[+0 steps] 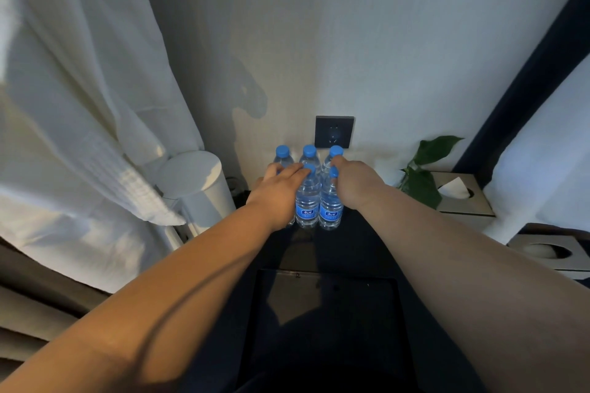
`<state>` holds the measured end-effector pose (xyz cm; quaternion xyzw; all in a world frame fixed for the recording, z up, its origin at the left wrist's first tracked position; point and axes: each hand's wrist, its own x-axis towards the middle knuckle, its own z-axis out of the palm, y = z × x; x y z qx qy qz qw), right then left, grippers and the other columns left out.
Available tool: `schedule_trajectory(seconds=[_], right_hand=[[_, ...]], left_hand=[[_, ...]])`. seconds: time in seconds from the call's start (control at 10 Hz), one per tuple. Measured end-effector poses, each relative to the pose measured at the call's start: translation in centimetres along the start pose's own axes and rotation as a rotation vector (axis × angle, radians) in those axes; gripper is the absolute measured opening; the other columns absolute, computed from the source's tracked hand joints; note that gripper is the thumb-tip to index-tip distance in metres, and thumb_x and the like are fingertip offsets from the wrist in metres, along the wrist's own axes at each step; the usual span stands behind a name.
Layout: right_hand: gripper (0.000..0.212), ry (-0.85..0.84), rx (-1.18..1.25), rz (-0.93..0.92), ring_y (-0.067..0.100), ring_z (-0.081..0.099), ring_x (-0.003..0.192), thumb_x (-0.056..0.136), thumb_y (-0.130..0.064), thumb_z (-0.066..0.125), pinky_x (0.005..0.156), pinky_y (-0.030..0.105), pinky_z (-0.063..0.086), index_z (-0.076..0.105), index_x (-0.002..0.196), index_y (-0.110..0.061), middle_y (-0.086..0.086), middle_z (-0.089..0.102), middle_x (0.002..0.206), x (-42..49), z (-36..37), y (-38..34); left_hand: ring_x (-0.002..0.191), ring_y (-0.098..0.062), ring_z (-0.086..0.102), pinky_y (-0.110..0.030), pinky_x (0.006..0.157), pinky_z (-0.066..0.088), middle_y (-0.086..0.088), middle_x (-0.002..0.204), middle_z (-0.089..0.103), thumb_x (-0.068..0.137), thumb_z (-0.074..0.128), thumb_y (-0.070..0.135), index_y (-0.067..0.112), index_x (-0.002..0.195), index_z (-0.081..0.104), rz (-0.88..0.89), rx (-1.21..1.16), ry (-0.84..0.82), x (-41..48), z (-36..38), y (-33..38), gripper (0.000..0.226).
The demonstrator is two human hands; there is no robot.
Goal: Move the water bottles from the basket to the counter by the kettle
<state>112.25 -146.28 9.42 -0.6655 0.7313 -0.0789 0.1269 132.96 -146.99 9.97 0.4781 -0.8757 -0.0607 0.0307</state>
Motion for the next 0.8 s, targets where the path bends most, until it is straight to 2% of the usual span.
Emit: schedule_trajectory(seconds=[0.1,0.2,0.3,0.4,0.5,0.6,0.7,0.8], right_hand=[[0.054,0.001,-0.009,0.007,0.026,0.058,0.087,0.098,-0.014,0.058,0.07,0.037,0.048,0.037,0.147,-0.022,0.007,0.055,0.099,-0.2,0.0,0.1],[0.067,-0.023,-0.02,0.022,0.026,0.06,0.087,0.098,-0.014,0.058,0.074,0.04,0.054,0.027,0.156,-0.026,0.011,0.06,0.104,-0.7,-0.1,-0.1],[0.074,-0.011,0.016,0.043,0.028,0.063,0.089,0.101,-0.026,0.055,0.079,0.046,0.057,0.012,0.161,-0.027,0.013,0.059,0.106,-1.7,0.3,-0.1],[0.074,0.034,0.075,0.066,0.026,0.062,0.089,0.1,-0.032,0.056,0.076,0.044,0.056,0.014,0.161,-0.026,0.011,0.059,0.107,-2.9,0.7,0.1],[0.064,0.044,0.063,0.131,0.021,0.062,0.081,0.099,-0.033,0.057,0.065,0.039,0.052,0.023,0.152,-0.023,0.006,0.058,0.1,-4.1,1.2,0.2],[0.058,0.035,0.078,0.193,0.016,0.056,0.072,0.099,-0.033,0.056,0.056,0.035,0.045,0.027,0.148,-0.021,0.001,0.053,0.095,-5.4,1.4,-0.1],[0.056,0.052,0.071,0.21,0.012,0.051,0.069,0.099,-0.038,0.057,0.054,0.032,0.04,0.03,0.145,-0.021,0.005,0.06,0.104,-7.2,2.5,-0.2],[0.071,0.058,0.103,0.249,0.03,0.064,0.101,0.098,-0.046,0.059,0.079,0.044,0.056,0.025,0.155,-0.021,0.013,0.06,0.125,-8.8,3.8,-0.3]], left_hand=[[0.146,-0.032,0.023,-0.048,0.116,0.039,0.007,0.172,0.018,0.089,0.061,-0.002,0.03,0.163,0.023,0.001,0.007,-0.006,0.1,0.0,-0.1,0.09],[0.145,-0.032,0.024,-0.048,0.116,0.038,0.006,0.172,0.018,0.093,0.06,0.004,0.03,0.163,0.023,0.009,0.002,-0.01,0.1,0.1,-0.3,0.083],[0.146,-0.032,0.024,-0.049,0.116,0.036,0.003,0.171,0.02,0.096,0.058,0.017,0.029,0.162,0.024,0.05,0.009,-0.003,0.2,0.1,-0.9,0.075],[0.145,-0.032,0.026,-0.051,0.114,0.036,-0.001,0.17,0.023,0.094,0.06,0.028,0.028,0.162,0.024,0.051,0.015,0.056,0.0,-0.3,-1.8,0.077],[0.142,-0.032,0.031,-0.05,0.109,0.04,-0.003,0.167,0.029,0.093,0.061,0.03,0.026,0.161,0.027,0.028,-0.001,0.132,-0.5,-0.4,-2.8,0.077],[0.142,-0.031,0.034,-0.048,0.108,0.041,-0.002,0.166,0.03,0.092,0.061,0.027,0.025,0.161,0.028,-0.008,-0.037,0.134,-1.4,-0.6,-3.7,0.076],[0.139,-0.036,0.039,-0.049,0.109,0.042,-0.008,0.164,0.035,0.093,0.062,0.024,0.02,0.161,0.031,-0.035,-0.082,0.134,-2.8,0.4,-4.9,0.074],[0.135,-0.036,0.045,-0.05,0.111,0.043,-0.009,0.157,0.043,0.092,0.066,0.028,0.018,0.16,0.032,-0.053,-0.221,0.118,-4.0,1.4,-5.6,0.077]])
